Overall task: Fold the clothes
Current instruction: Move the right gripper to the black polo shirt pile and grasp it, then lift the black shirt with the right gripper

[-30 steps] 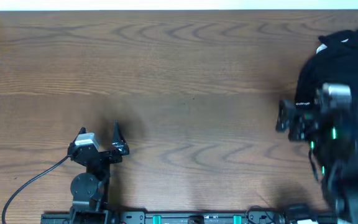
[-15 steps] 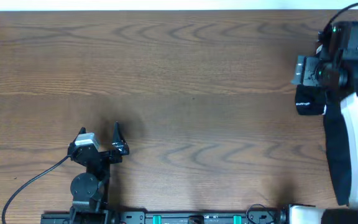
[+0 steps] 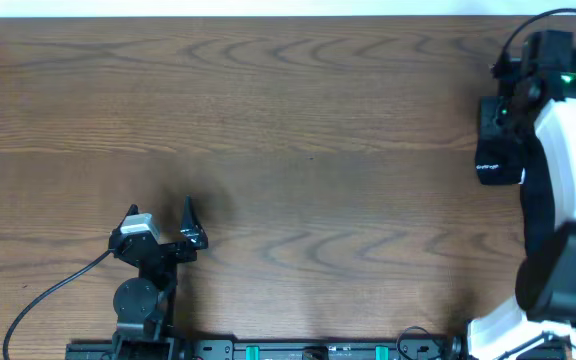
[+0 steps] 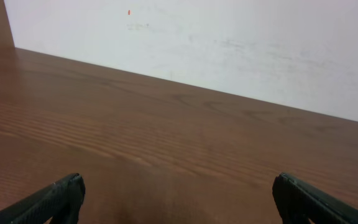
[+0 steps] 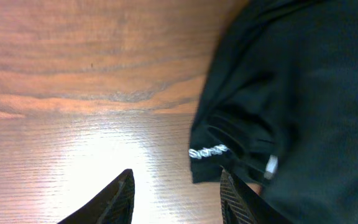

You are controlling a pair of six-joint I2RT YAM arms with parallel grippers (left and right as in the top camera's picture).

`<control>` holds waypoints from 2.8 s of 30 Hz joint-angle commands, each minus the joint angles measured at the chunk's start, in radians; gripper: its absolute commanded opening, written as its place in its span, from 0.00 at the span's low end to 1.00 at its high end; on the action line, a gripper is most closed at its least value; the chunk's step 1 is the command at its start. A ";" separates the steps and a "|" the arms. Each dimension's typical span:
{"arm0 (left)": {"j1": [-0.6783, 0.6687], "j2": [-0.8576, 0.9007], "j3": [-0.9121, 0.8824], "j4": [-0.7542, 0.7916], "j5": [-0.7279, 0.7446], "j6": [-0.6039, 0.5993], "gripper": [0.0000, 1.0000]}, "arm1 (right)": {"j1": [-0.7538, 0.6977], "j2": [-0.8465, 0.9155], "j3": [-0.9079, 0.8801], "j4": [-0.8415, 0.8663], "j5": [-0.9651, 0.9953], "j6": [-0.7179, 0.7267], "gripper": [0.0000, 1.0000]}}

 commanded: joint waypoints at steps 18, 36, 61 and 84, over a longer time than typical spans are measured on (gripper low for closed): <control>-0.005 -0.006 -0.021 -0.035 -0.012 0.013 0.98 | -0.038 0.225 0.020 0.101 0.013 -0.033 0.87; -0.005 -0.006 -0.021 -0.035 -0.012 0.013 0.98 | -0.038 0.250 -0.051 0.183 -0.082 -0.032 0.25; -0.005 -0.006 -0.021 -0.035 -0.012 0.013 0.98 | -0.119 0.249 -0.132 0.196 0.105 0.074 0.46; -0.005 -0.006 -0.021 -0.035 -0.012 0.013 0.98 | -0.113 0.248 -0.264 0.317 -0.019 0.098 0.19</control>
